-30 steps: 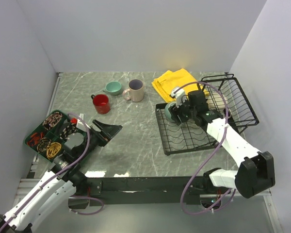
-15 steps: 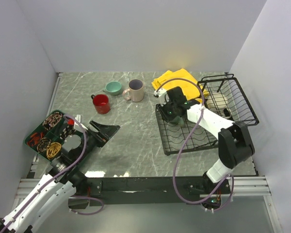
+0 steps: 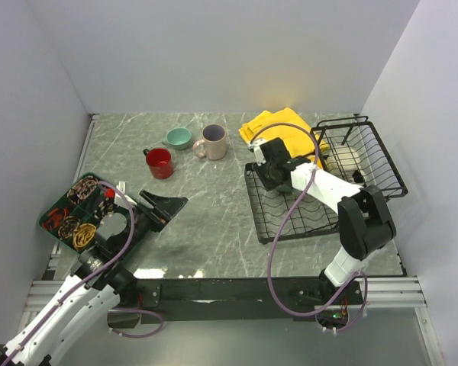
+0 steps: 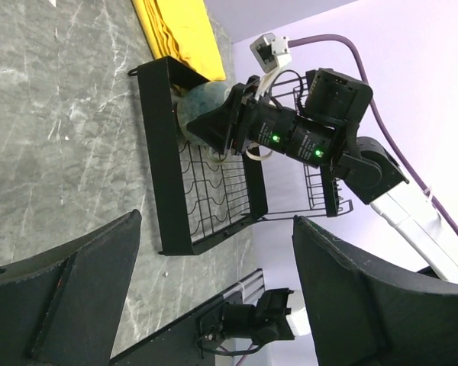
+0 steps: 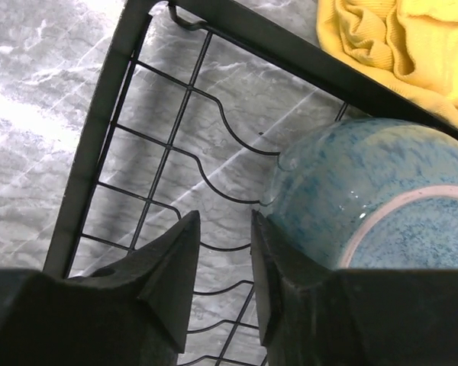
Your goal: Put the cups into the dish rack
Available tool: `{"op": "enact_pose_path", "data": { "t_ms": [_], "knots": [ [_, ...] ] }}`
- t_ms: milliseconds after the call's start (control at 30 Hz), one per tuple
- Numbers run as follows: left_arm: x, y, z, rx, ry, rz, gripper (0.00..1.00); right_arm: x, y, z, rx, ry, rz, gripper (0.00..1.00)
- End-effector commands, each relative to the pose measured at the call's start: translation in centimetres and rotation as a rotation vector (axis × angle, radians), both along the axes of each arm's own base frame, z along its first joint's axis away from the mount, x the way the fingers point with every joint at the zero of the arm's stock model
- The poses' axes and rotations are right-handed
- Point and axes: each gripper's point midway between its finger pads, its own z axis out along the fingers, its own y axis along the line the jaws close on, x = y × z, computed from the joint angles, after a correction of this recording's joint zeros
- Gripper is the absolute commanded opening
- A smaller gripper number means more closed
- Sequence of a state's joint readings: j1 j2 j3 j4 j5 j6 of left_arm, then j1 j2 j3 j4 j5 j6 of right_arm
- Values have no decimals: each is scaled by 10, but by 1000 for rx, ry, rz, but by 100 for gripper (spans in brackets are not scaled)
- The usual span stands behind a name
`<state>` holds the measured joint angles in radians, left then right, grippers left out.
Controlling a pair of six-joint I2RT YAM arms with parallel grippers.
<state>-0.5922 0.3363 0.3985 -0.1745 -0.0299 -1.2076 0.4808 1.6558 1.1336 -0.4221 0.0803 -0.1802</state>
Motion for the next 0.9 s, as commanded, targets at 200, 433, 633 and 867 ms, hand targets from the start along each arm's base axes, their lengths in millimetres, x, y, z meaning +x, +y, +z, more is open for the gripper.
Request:
{"op": "enact_pose_path", "data": {
  "t_ms": [200, 433, 633, 867],
  "knots": [
    [11, 7, 10, 93, -36, 45, 96, -16, 41, 82, 192, -66, 328, 50],
    [50, 11, 22, 352, -32, 66, 98, -45, 45, 166, 323, -244, 467, 60],
    [104, 48, 10, 428, 5, 138, 97, -83, 39, 216, 461, -357, 586, 86],
    [160, 97, -28, 425, 236, 177, 91, -109, 37, 202, 573, -344, 683, 97]
  ]
}}
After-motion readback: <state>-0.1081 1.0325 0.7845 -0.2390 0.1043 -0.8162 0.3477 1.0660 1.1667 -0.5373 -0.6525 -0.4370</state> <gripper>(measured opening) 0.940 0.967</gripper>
